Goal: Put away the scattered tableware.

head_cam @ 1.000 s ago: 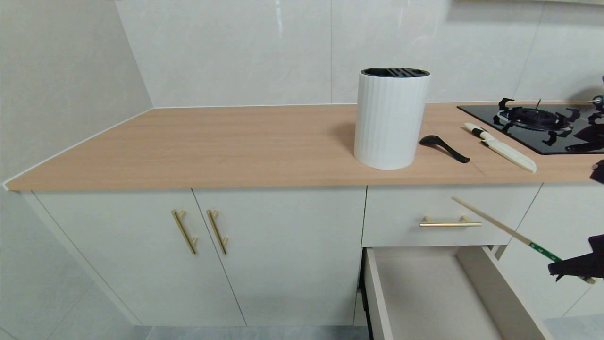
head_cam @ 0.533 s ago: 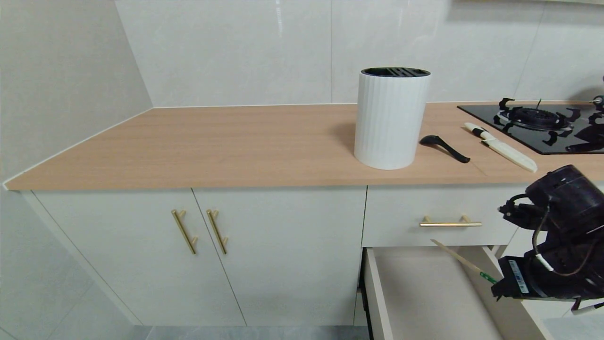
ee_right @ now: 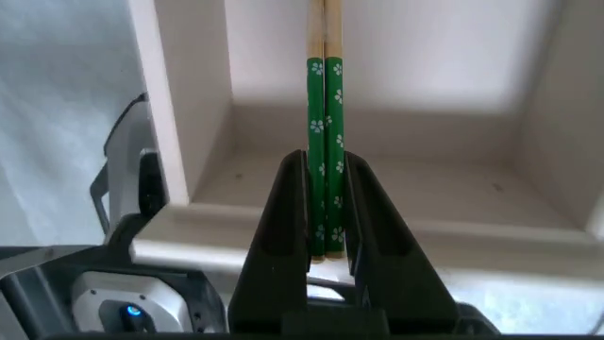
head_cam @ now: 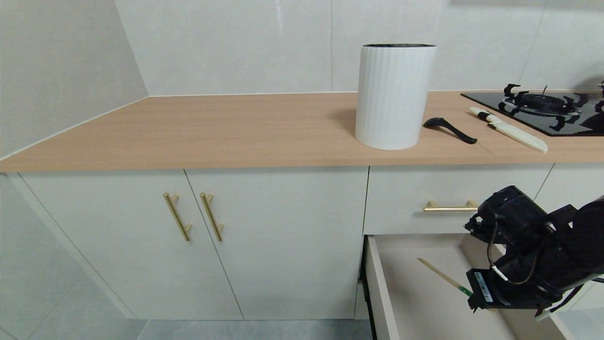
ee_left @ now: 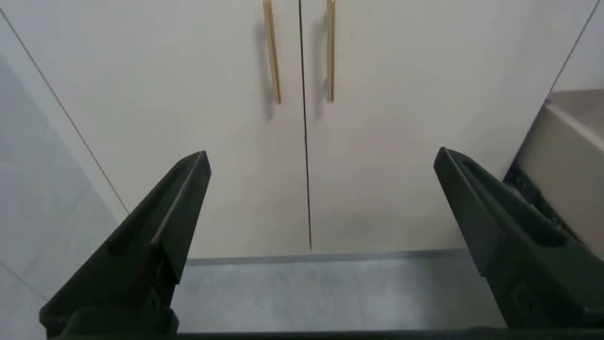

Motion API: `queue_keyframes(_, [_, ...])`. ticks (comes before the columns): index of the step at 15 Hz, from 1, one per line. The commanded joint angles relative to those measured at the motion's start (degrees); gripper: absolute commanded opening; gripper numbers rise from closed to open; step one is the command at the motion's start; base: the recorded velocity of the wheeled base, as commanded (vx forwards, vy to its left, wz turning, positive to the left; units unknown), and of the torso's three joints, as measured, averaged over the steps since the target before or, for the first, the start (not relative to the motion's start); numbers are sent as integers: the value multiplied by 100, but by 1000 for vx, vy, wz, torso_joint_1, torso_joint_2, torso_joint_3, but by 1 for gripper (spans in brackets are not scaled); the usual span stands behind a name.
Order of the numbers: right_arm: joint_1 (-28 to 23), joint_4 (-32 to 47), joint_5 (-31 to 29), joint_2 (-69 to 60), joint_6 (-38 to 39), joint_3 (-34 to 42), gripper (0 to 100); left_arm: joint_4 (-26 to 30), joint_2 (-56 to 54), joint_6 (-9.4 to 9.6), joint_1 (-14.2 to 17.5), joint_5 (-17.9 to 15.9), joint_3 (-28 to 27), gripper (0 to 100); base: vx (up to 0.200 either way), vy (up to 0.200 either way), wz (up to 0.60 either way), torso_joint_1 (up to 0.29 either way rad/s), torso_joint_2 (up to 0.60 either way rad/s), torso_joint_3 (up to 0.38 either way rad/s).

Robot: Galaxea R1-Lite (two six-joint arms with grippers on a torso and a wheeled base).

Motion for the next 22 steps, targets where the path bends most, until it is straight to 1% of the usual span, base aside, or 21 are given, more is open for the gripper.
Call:
queue_keyframes(1, [57, -133, -48, 231, 22, 9, 0, 0, 0, 2, 1, -2, -2, 100, 0, 0, 0, -80, 447, 354])
queue_keyframes(2, [110, -159, -144, 275, 22, 9, 0, -9, 0, 2, 1, -2, -2, 100, 0, 0, 0, -71, 437, 359])
queue_keyframes(5, [198, -168, -171, 415, 22, -9, 0, 0, 0, 2, 1, -2, -2, 100, 0, 0, 0, -36, 398, 354])
queue_keyframes(10, [207, -467, -153, 468, 14, 9, 0, 0, 0, 2, 1, -2, -2, 100, 0, 0, 0, -3, 69, 61])
queue_keyframes(13, [233, -1469, -171, 1417, 5, -26, 0, -9, 0, 2, 1, -2, -2, 100, 0, 0, 0, 0, 0, 0])
queue_keyframes(14, [233, -1592, -180, 1540, 5, -44, 0, -9, 0, 2, 1, -2, -2, 100, 0, 0, 0, 0, 0, 0])
queue_keyframes(15, [233, -2040, -285, 1918, -4, -35, 0, 0, 0, 2, 1, -2, -2, 100, 0, 0, 0, 0, 0, 0])
queue_keyframes(18, [207, -2312, -399, 2252, -13, -9, 0, -9, 0, 2, 1, -2, -2, 100, 0, 0, 0, 0, 0, 0])
queue_keyframes(20, [198, -2769, -637, 2665, -21, 9, 0, 0, 0, 2, 1, -2, -2, 100, 0, 0, 0, 0, 0, 0])
queue_keyframes(22, [128, -2787, -742, 2779, -13, 9, 0, -9, 0, 2, 1, -2, -2, 100, 0, 0, 0, 0, 0, 0])
